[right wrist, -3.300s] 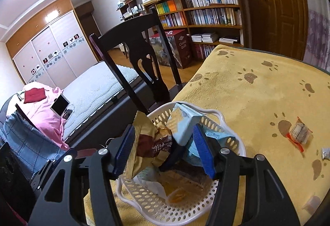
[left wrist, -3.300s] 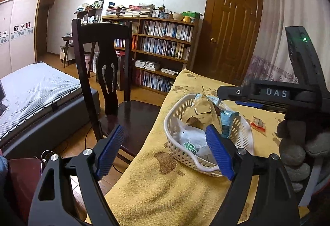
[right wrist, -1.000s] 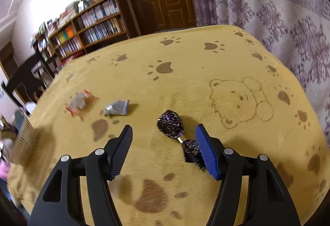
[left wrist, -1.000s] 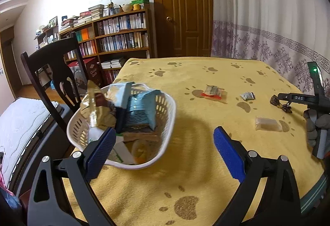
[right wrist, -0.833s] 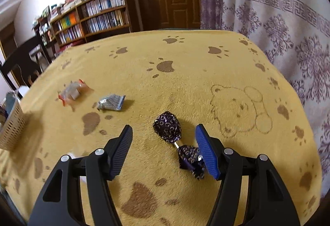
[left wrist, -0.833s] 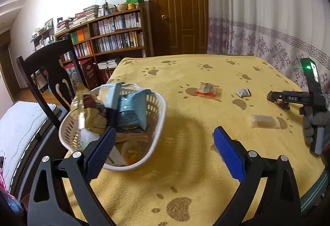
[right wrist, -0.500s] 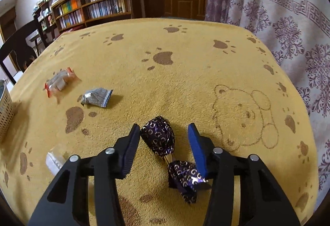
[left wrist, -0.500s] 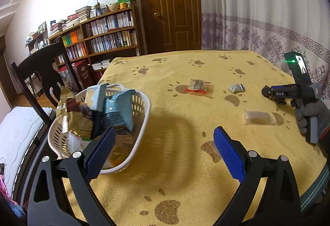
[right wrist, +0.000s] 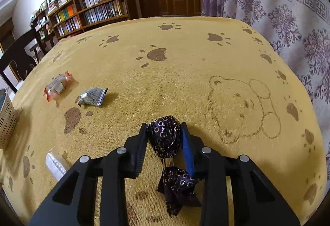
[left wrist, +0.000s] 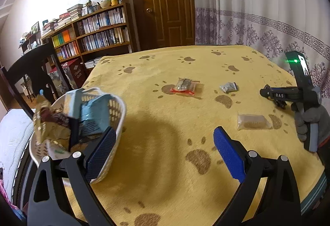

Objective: Organize snacks
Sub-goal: 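Close the right tool on the purple-wrapped candy, then grasp the clear bag with red tie with the left tool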

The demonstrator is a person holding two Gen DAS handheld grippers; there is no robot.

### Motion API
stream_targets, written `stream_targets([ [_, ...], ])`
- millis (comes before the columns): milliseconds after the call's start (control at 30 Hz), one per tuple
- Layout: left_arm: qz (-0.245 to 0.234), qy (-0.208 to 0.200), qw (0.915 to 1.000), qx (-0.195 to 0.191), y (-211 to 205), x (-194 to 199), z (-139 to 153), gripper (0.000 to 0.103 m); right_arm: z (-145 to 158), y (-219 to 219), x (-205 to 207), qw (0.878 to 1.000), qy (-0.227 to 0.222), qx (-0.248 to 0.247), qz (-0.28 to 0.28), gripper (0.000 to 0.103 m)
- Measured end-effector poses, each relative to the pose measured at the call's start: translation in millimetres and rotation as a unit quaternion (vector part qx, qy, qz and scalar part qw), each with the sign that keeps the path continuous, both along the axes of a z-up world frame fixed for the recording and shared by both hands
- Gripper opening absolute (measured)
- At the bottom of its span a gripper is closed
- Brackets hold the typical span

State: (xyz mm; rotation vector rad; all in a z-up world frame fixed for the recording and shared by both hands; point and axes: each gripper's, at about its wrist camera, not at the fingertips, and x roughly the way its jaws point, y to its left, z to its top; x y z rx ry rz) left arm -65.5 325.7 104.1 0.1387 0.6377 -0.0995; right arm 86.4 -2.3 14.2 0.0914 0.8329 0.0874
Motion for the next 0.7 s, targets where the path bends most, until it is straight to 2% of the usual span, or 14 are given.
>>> stream_targets([
  [367,0.003,0.007,1.0000,0.005,-36.4,74.7,-11.6,0.097,-2.6,-8.9,-2.6,0.999,-0.003,0.036,-0.001,0.032],
  [600,0.013,0.046,0.9986,0.021,-53.8,142.2,-39.0,0.097,-2.9,-9.1,-2.9,0.999,-0.003,0.038,-0.001,0.032],
  [700,0.015,0.068,0.9975,0.015,-55.8,167.3,-50.0,0.097,-3.0,-8.8,-3.0,0.999,-0.003,0.040,0.000,0.032],
])
